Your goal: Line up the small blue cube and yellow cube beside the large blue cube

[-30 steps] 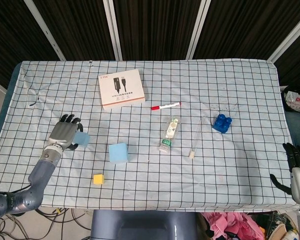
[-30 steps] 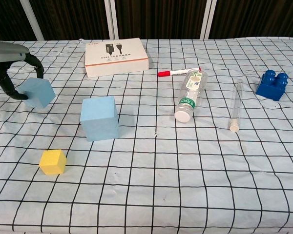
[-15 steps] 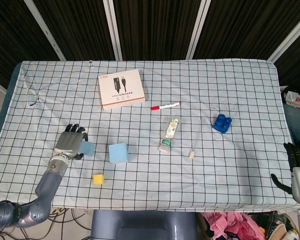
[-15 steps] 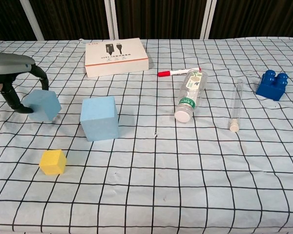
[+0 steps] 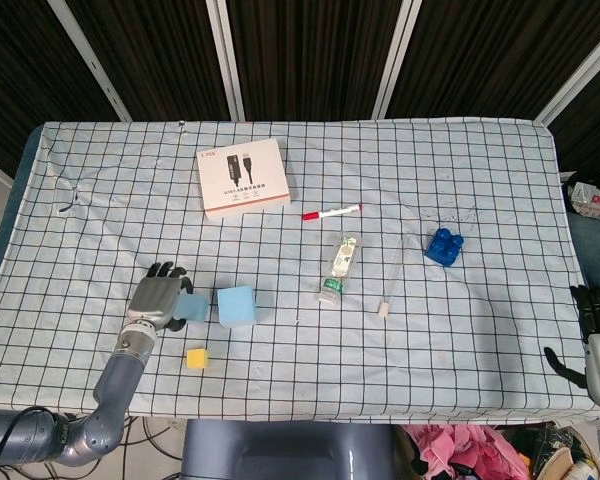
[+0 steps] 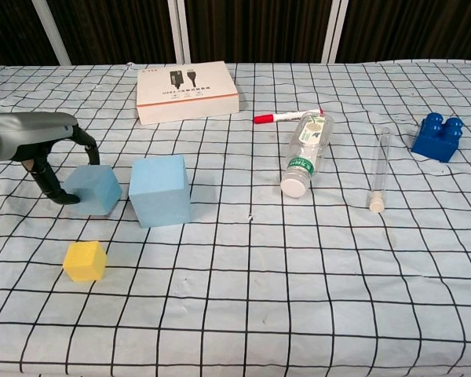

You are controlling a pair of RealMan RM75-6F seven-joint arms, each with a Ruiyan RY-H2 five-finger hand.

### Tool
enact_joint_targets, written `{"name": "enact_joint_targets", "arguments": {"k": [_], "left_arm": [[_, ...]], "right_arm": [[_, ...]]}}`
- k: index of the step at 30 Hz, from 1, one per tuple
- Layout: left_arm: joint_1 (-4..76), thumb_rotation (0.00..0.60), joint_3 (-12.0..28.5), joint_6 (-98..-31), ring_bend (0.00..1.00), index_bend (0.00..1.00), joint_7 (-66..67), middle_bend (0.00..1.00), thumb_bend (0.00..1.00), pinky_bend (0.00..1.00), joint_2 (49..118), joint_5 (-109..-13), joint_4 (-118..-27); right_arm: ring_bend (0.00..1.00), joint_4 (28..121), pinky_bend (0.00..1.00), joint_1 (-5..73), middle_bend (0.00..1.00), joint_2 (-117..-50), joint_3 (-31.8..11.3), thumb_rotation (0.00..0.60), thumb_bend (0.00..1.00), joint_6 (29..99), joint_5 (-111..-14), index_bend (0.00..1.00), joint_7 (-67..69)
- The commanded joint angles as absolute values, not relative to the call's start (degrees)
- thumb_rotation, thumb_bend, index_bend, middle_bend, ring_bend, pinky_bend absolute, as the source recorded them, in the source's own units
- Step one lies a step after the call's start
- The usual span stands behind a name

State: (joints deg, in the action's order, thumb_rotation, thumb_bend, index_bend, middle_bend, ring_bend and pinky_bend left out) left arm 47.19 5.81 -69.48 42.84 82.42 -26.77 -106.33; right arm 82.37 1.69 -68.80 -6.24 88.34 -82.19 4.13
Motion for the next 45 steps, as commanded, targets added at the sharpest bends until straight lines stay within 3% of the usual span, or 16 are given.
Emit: {"name": "enact_joint_targets", "arguments": {"k": [1,8,26,35,40,45], "left_arm": [[47.8,0.6,6.3,-70.4,0.0,0.46,43.8,0.16,0.27,0.0,84.2,-26.1,-104.9],[48.9,0.6,7.6,-73.0,0.0,0.46,46.1,0.16,0.27,0.0,88.3,-25.0,-102.7],[52.8,0.6,12.5,-70.1,0.0,0.46,48.4,0.16,0.27,0.0,92.3,-21.3,-97.6],[53.1,0.6,11.9,-65.9,0.0,0.46,48.7,0.16,0.27,0.0,90.6,-20.2,-98.3],[52.9,0.6,10.7,-59.6,0.0,0.46,46.4,0.16,0.27,0.0,87.7,-22.6,-98.0],[52.7,0.6,9.8,-59.0,0.0,0.46,45.1,0.16,0.27,0.0,86.9,-25.1,-98.0]], "right_arm": [[0.0,82.3,0.11,1.7,0.06,-68.8,-6.3,0.6,0.19,88.3,-82.1,0.01,4.3],[0.0,81.9,0.11,1.7,0.06,-68.9,-6.3,0.6,0.19,88.0,-82.2,0.01,4.5],[0.0,81.8,0.11,1.8,0.06,-69.1,-6.4,0.6,0.19,87.9,-82.4,0.01,4.3],[0.0,81.8,0.11,1.7,0.06,-69.1,-6.4,0.6,0.19,87.9,-82.5,0.01,4.3],[0.0,82.0,0.11,1.8,0.06,-69.1,-6.4,0.6,0.19,88.0,-82.7,0.01,4.1],[0.0,82.1,0.11,1.8,0.06,-69.2,-6.3,0.6,0.19,87.9,-82.9,0.01,3.8]]}}
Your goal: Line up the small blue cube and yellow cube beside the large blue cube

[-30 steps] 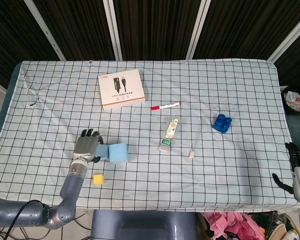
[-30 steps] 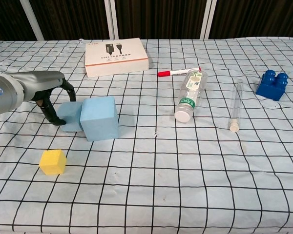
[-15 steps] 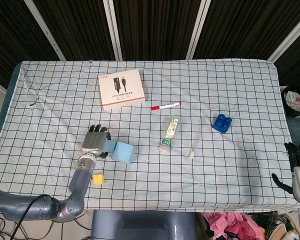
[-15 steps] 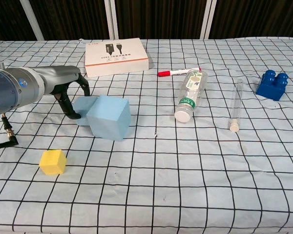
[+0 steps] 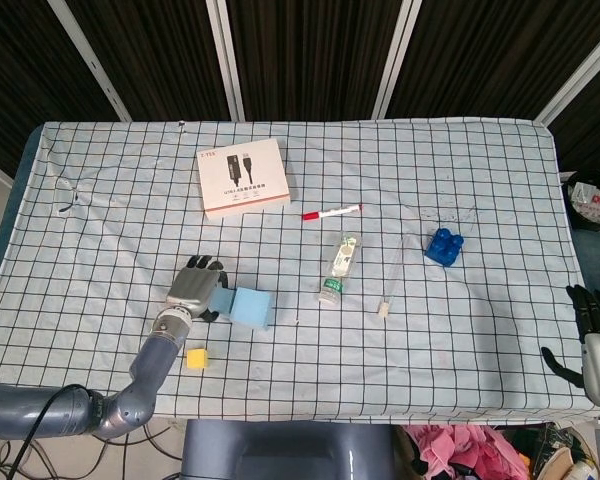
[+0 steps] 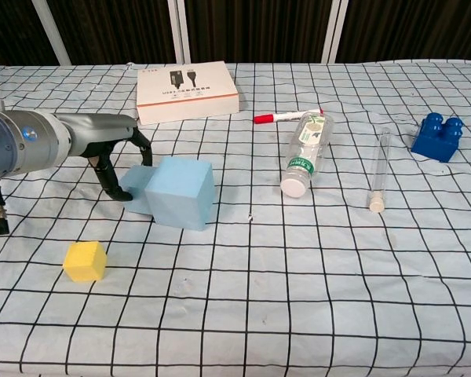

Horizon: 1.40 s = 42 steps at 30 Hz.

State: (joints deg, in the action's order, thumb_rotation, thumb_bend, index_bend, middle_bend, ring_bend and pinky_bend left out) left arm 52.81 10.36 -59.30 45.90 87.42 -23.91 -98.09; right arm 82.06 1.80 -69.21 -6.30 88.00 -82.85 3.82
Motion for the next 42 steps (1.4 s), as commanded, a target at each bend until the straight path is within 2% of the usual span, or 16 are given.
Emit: {"name": "enact_joint_targets", "arguments": {"k": [1,15,42], "left_arm": [[52.6,0.6,9.7,-59.0,0.0,0.46,44.6,0.16,0.27,0.0,86.8,-26.0,-97.8],[52.2,0.6,6.9,-60.1,0.0,0.46,43.2,0.15,0.27,0.0,86.4,-31.6,-97.7],[53.7,0.6,7.6,-65.4,0.0,0.45,47.3,0.15,0.27,0.0,89.9,-26.5,-97.1]], "right_arm": [[0.0,82.0,0.11,1.8,0.06,-69.3,-6.2,0.6,0.19,87.8,-82.9,0.01,3.7],[0.0,81.8,0.11,2.0,0.06,-69.5,-6.3,0.6,0.19,87.5,-82.8,0.01,3.7],[0.0,81.6,0.11,1.8,0.06,-69.3,-6.5,0.6,0.19,87.7,-82.6,0.01,4.2]]}}
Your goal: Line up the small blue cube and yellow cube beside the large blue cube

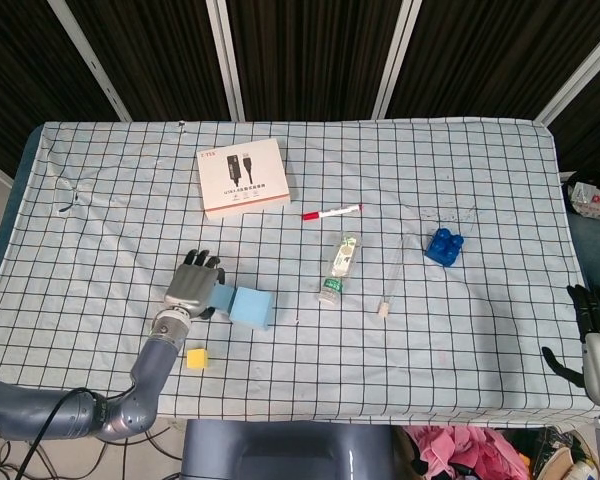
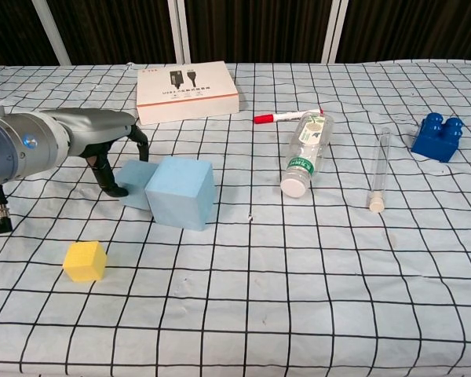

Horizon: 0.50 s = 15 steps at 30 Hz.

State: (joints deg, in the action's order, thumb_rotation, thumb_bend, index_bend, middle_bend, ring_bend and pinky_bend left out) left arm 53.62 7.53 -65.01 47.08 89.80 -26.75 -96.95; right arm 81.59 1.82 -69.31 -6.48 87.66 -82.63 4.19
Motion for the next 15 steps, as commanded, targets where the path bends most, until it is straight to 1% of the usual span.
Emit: {"name": "enact_joint_targets", "arguments": {"k": [1,15], "left_arm": [[53.7,0.6,7.6,-65.6,0.0,0.45,47.4,0.15,0.26,0.0,90.0,-26.5,-97.1],[53.6,0.6,7.8,-66.5,0.0,0.45,47.8,0.14,0.26,0.0,90.6,-26.3,-97.7]], "right_arm": [[0.0,81.6,0.11,1.8,0.06,-69.3,-6.5,0.6,0.19,87.6,-82.7,0.01,4.2],[0.0,81.4,0.11,1.9,0.06,-69.5,-6.5,0.6,0.2,87.6,-82.6,0.01,3.9]]}}
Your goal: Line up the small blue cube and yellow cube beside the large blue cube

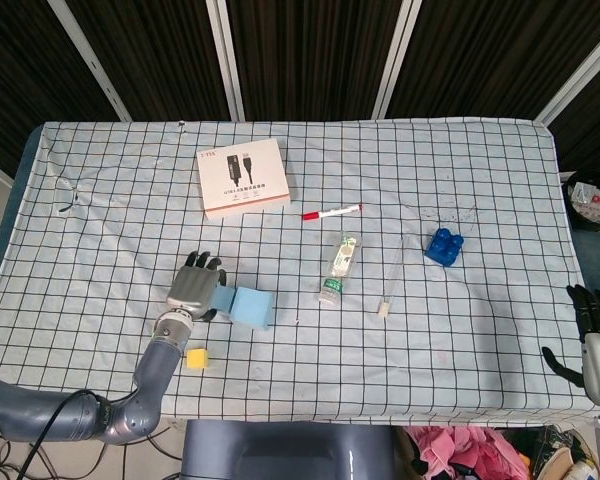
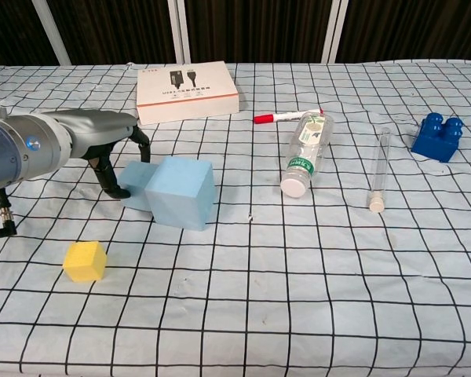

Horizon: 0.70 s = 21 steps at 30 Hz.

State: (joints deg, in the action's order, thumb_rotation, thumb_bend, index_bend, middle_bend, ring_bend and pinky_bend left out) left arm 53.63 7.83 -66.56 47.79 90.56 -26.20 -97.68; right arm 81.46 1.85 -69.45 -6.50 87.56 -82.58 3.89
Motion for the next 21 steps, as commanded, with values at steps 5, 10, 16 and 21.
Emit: {"name": "enact_joint_targets", "arguments": {"k": [5,10,16,21], "left_arm": [[53.6,0.6,7.6,-66.7,0.0,0.45,48.1,0.14,0.26,0.0,90.7,-26.5,-98.0],[53.6,0.6,7.7,-66.9,0.0,0.45,48.1,0.14,0.24,0.0,91.0,-26.5,-97.8],[53.8,0.6,8.0,-67.1,0.0,0.44,48.4,0.14,0.23,0.0,91.5,-26.0,-97.6],[53.8,0.6,8.1,-66.9,0.0,0.43,48.5,0.14,0.23,0.0,91.7,-25.9,-97.5]], "right_arm": [[0.0,81.5,0.11,1.8,0.06,-69.5,-6.6,0.6,0.2,87.7,-82.5,0.01,3.8],[0.0,81.4,0.11,1.8,0.06,-69.5,-6.6,0.6,0.2,87.6,-82.5,0.01,3.8],[0.0,81.4,0.11,1.8,0.06,-69.4,-6.6,0.6,0.2,87.6,-82.5,0.01,3.9],[0.0,81.4,0.11,1.8,0.06,-69.4,-6.6,0.6,0.19,87.6,-82.4,0.01,3.9]]}}
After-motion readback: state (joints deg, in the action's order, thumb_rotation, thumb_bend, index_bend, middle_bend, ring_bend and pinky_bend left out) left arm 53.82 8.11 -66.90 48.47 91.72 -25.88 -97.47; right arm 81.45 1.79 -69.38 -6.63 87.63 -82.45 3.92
